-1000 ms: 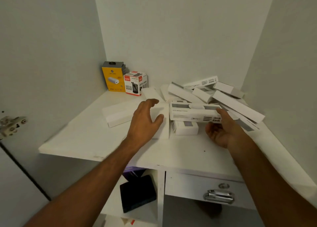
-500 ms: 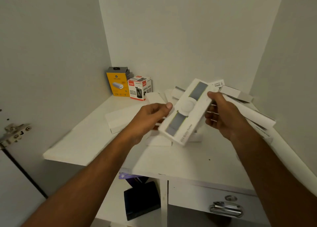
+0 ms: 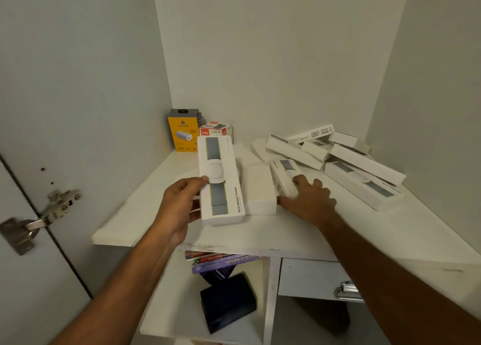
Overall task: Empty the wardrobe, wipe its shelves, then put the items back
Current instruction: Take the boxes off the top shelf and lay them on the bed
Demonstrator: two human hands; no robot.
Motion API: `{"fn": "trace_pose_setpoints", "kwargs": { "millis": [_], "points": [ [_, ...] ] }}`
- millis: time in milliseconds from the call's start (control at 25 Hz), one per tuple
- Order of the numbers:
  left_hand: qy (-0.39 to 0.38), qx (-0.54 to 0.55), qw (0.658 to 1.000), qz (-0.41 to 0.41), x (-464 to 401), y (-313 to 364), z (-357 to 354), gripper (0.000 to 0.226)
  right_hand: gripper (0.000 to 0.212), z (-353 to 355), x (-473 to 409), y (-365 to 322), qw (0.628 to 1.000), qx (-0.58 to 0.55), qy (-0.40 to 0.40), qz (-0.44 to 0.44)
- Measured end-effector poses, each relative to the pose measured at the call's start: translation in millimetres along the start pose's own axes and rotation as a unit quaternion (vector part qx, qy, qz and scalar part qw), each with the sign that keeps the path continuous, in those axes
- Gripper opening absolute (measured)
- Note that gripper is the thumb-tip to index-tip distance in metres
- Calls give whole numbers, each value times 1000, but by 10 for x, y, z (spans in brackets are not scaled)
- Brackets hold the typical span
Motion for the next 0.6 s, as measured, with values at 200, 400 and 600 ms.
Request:
{"fn": "trace_pose_setpoints", "kwargs": {
  "millis": [200,400,600],
  "points": [
    [30,29,999,5,250,-85,244,27,75,188,115,159,988,-142,54,-20],
    [-28,-3,999,-37,453,-205,120,43,55,536,948,162,869,-492,50,4],
    [-70,36,995,-68,782,-343,-142,39,65,258,1827,-121,886,-424,122,142]
  ]
}}
Point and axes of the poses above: each hand's wrist, its own x-axis away from the middle knuckle, its own z-axis out of the back of the hand, y = z × x, the point moved 2 cm from there along -x, towards the middle knuckle, and after that the axes turned 3 degrees about -y, right-handed, at the moved point
